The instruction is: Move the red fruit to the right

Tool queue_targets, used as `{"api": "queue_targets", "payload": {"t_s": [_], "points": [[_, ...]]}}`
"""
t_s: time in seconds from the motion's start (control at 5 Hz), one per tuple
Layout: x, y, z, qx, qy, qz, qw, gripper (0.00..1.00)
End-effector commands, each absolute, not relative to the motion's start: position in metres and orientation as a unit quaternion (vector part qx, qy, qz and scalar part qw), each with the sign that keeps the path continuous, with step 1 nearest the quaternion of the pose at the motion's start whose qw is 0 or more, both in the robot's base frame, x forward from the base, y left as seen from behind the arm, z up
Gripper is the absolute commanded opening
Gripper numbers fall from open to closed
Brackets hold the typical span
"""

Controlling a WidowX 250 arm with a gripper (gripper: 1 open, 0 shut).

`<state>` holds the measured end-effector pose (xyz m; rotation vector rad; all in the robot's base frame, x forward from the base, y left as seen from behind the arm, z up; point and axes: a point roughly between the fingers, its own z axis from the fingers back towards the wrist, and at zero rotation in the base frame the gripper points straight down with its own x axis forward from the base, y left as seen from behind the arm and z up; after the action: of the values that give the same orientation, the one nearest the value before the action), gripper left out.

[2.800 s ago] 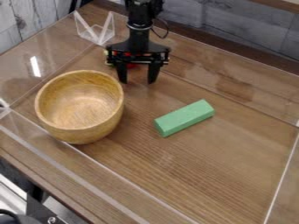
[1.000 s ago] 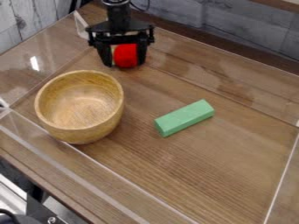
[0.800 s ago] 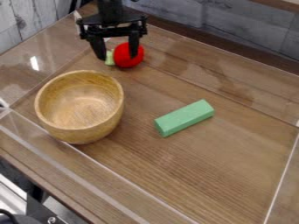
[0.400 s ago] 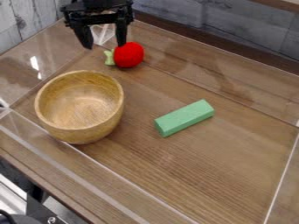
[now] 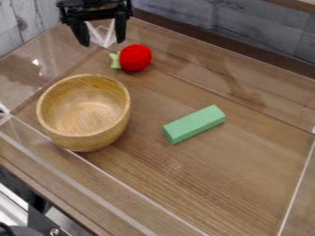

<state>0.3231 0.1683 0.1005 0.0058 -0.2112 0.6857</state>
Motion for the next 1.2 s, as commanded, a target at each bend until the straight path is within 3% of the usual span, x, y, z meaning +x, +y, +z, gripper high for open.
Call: {"api": "queue_targets", "payload": {"t_s": [0.0,0.4,0.8,1.0], "points": [[0.331,0.189,0.115,0.02,-0.132,0.369,0.92,1.0],[0.34,0.178,0.106,0.025,-0.125,0.365,0.922,1.0],[0.359,0.178,0.08,0.029,-0.119,0.347,0.93,1.0],[0.359,0.177,0.074,0.029,-0.119,0.339,0.933,0.0]]}}
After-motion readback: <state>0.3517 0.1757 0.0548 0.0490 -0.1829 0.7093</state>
